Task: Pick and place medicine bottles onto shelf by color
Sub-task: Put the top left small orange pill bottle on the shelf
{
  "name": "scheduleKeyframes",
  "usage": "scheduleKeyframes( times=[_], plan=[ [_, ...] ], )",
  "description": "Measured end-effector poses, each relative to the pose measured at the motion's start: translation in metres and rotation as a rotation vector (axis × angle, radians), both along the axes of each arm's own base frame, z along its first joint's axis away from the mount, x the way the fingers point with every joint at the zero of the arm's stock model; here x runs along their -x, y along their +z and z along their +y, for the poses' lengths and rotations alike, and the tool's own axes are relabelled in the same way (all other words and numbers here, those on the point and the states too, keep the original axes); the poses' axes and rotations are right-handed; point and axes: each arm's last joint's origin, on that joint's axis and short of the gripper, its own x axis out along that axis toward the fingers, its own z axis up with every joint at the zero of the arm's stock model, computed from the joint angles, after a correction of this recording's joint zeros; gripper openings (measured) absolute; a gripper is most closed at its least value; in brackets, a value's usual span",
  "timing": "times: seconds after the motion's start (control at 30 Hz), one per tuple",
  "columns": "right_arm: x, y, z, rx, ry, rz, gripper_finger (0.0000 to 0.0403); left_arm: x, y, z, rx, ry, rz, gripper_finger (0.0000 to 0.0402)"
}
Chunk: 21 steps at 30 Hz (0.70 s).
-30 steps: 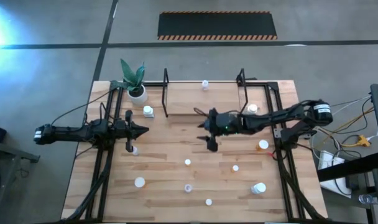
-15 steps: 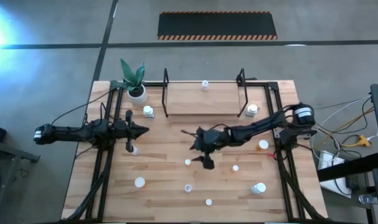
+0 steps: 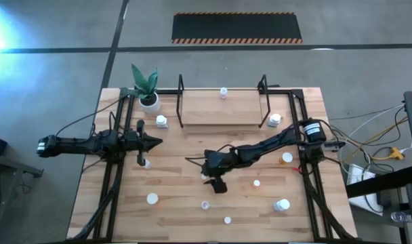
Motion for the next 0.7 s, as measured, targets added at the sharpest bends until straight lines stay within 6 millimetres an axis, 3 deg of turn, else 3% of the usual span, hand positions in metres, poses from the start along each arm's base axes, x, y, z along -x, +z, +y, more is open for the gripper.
scheduleKeyframes(
  times=[0.47,0.7],
  plan=[
    [-0.003,0.005,-0.001,0.046,-0.063,-0.023,0.0098,0.0,0.0,0.0,0.0,0.0,0.005,0.0],
    [-0.008,0.033,-0.007,0.148,-0.183,-0.068,0.0111,-0.001,-0.001,0.0,0.0,0.0,0.009,0.0]
  ],
)
